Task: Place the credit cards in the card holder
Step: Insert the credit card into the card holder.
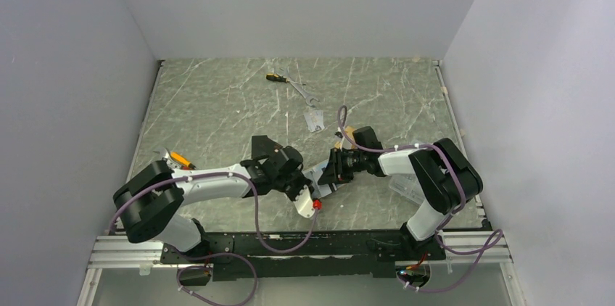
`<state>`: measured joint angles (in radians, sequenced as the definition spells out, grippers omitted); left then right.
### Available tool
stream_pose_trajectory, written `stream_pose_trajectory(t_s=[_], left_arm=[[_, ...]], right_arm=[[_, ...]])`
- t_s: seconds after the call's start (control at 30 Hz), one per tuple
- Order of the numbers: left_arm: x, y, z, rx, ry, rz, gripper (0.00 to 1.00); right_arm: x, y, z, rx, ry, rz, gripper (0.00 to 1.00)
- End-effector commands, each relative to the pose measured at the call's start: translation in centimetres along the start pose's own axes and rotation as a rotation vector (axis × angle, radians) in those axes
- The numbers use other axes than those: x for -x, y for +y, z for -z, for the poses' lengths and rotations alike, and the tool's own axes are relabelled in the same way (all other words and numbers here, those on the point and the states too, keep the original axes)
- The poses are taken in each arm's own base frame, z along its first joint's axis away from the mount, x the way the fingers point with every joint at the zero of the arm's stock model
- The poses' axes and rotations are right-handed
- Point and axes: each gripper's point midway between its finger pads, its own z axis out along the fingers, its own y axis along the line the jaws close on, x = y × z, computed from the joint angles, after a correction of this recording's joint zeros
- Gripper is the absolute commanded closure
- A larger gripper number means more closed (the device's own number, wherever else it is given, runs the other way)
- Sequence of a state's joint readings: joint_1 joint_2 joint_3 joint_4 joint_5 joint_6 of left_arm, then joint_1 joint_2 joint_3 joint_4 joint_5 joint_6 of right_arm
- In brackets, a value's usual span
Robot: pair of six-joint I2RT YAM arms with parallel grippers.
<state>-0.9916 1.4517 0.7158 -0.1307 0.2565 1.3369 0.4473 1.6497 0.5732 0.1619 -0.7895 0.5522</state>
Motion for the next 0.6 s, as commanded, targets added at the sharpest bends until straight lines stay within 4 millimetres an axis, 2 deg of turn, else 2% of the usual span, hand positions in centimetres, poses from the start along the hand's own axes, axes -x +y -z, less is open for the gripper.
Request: stream_pose_trajectory(t_s=[0.0,0.1,0.2,0.37,0.57], left_arm=[[0.6,3.0,-0.5,0.054,-0.022,0.028,0.93],[0.2,2.0,-1.4,0.005,-0.015,0.023,0.93],[0.0,0.2,-2.0,-0.073,-0.016,0.012,0.93],[-0.4,-2.7,-2.1,-0.139,-0.022,-0.047,0.94],[-1.0,-4.2,-2.1,-0.172,-0.006,-0.071,0.95]], right_arm=[[0.0,-0.2,-0.2,-0.005,-0.017,0.003,0.7],[0.0,0.0,-0.2,0.005,-0.023,-0.003,0.7],[0.2,0.3,-0.1,0.007,-0.022,0.0,0.7],[1.3,0.6,0.6,-0.012,-0.039,0.017,0.68],[2.0,0.8,1.1,-0.026,-0.036,0.017,0.66]])
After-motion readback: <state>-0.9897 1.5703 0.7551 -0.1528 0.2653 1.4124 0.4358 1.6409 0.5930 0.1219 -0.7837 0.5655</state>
